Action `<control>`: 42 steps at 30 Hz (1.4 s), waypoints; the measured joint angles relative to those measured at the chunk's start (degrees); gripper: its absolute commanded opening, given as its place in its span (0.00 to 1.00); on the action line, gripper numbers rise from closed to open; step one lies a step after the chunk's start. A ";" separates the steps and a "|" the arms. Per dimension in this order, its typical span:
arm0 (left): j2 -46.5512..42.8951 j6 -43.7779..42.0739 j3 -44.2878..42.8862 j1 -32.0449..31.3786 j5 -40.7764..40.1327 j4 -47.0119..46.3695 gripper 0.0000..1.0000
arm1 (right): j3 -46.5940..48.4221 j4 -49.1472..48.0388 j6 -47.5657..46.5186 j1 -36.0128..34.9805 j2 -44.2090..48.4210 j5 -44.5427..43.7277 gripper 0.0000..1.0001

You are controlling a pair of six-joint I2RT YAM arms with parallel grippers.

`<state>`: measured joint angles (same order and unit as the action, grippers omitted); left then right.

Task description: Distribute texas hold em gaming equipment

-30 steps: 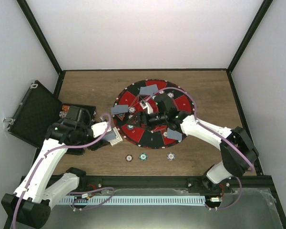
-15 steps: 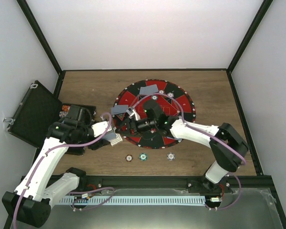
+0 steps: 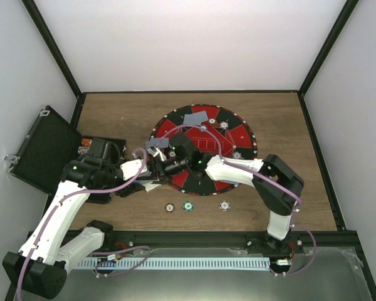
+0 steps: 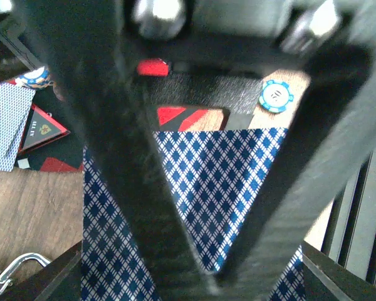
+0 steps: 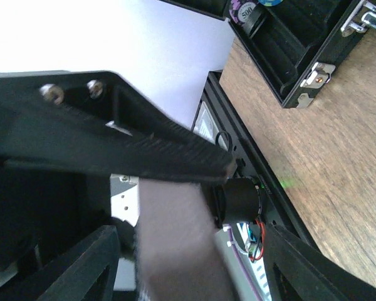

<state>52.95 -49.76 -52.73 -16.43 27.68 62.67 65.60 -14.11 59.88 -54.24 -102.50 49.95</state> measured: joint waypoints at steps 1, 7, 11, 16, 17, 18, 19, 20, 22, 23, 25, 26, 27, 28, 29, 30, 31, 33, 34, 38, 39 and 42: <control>0.00 0.00 0.00 0.00 0.00 0.00 0.04 | 0.44 -0.31 0.33 -0.11 -0.83 0.24 0.63; -0.26 -0.04 0.00 0.00 -0.09 0.09 0.04 | 1.20 -0.98 0.87 -0.13 -3.43 1.16 0.59; -0.33 -0.20 0.00 0.00 -0.15 0.07 0.04 | 0.79 -2.12 0.85 0.57 -3.52 1.73 0.54; -0.31 -0.35 0.00 0.00 -0.33 0.79 0.04 | -2.84 -4.59 0.83 2.14 -1.53 2.32 0.51; -0.31 -0.37 0.00 0.00 -0.35 0.87 0.04 | -3.58 -4.59 0.81 2.60 -0.81 2.29 0.51; -0.31 -0.39 0.00 0.00 -0.37 0.87 0.04 | -4.17 -4.39 0.74 3.10 -0.17 2.29 0.50; -0.31 -0.42 0.00 0.00 -0.35 0.79 0.04 | -4.52 -4.31 0.61 3.48 0.24 2.27 0.49; -0.31 -0.42 0.00 0.00 -0.37 0.72 0.04 | -4.83 -4.13 0.44 3.85 0.66 2.27 0.48; -0.31 -0.39 0.00 0.00 -0.39 0.66 0.04 | -5.22 -3.85 -0.02 4.28 1.22 2.25 0.46; -0.31 -0.39 0.00 0.00 -0.39 0.66 0.04 | -5.44 -3.56 -0.22 4.48 1.57 2.16 0.45; -0.31 -0.39 0.00 0.00 -0.48 0.76 0.04 | -5.70 -2.67 -0.66 4.79 2.36 2.03 0.41; -0.33 -0.39 0.00 0.00 -0.48 0.76 0.04 | -5.77 -2.19 -0.92 4.94 2.78 1.90 0.37; -0.33 -0.39 0.00 0.00 -0.50 0.74 0.04 | -5.81 -1.62 -1.03 5.14 3.30 1.68 0.34; -0.33 -0.39 0.00 0.00 -0.46 0.72 0.04 | -5.88 -1.20 -1.29 5.29 3.74 1.49 0.30; -0.39 -0.39 0.00 0.00 -0.50 0.72 0.04 | -6.19 -0.94 -1.38 5.46 4.35 1.29 0.24; -0.44 -0.39 0.00 0.00 -0.52 0.74 0.04 | -6.78 -0.76 -1.27 5.75 5.20 1.01 0.20; -0.55 -0.39 0.00 0.00 -0.50 0.74 0.04 | -7.21 -0.46 -1.46 5.95 5.92 0.83 0.16; -0.68 -0.42 0.00 0.00 -0.59 0.87 0.04 | -7.98 -0.02 -1.20 6.34 7.37 0.52 0.07; -0.68 -0.42 0.00 0.00 -0.57 0.87 0.04 | -8.13 0.17 -1.33 6.51 7.96 0.37 0.04; -0.68 -0.42 0.00 0.00 -0.52 0.83 0.04 | -8.81 0.79 -1.09 6.86 10.51 -0.20 0.01; -0.68 -0.42 0.00 0.00 -0.50 0.83 0.04 | -9.16 0.83 -1.01 7.04 11.15 -0.33 0.01; -0.68 -0.42 0.00 0.00 -0.44 0.76 0.04 | -10.80 1.86 -1.01 8.17 13.40 -0.52 0.01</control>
<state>52.27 -50.17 -52.73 -16.43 27.24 63.44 54.81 -12.25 58.87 -46.06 -89.10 49.43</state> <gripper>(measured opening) 0.649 0.014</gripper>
